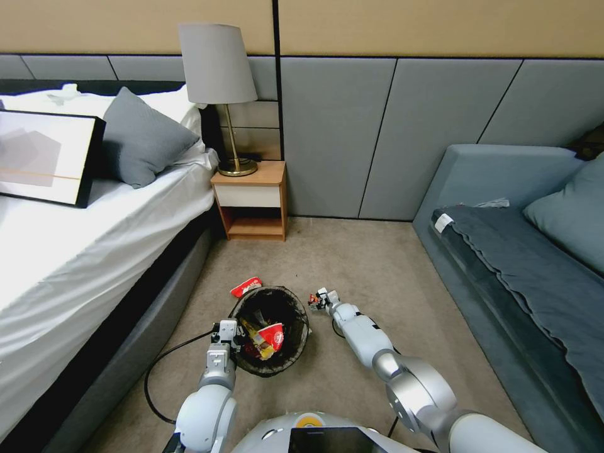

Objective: Pick up the trash bin, then pick up the garbage from the floor and place it into the trash bin.

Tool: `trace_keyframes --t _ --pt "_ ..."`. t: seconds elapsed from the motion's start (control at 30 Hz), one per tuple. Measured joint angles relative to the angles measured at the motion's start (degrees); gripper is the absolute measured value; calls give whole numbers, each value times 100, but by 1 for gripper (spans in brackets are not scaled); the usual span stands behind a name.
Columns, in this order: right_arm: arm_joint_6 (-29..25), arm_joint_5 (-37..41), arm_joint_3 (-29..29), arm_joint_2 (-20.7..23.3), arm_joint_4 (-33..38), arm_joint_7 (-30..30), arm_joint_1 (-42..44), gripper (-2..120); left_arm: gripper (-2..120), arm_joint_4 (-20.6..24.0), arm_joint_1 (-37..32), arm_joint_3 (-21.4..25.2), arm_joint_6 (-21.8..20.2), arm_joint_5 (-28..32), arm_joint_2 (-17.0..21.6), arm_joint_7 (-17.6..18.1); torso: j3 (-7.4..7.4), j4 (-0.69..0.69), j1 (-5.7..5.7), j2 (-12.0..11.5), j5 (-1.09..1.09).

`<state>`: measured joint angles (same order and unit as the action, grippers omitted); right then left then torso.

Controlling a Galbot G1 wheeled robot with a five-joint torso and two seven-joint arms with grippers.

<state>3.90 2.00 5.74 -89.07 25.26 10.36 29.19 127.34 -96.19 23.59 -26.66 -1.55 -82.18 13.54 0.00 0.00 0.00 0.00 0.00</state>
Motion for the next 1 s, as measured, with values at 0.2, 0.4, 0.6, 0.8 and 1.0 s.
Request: trace_keyframes --t 0.2,0.4,0.6,0.8,1.0 --pt "62 30 42 -104 -119 -70 -65 100 0 1 -10 -28 7 -40 -20 0 0 0 0 0 0" --pt "120 96 90 -187 -229 -137 -104 100 0 -4 -11 -42 8 -58 -33 -1 0 0 0 0 0" --pt "155 233 135 -267 -355 -220 -165 100 0 -2 -49 -53 17 -109 -58 -2 0 0 0 0 0" --pt "198 322 163 -291 -417 -273 -174 100 0 16 -62 -52 28 -122 -64 -3 0 0 0 0 0" --pt "202 393 174 -274 -476 -277 -180 100 0 17 -68 -60 30 -123 -68 -3 0 0 0 0 0"
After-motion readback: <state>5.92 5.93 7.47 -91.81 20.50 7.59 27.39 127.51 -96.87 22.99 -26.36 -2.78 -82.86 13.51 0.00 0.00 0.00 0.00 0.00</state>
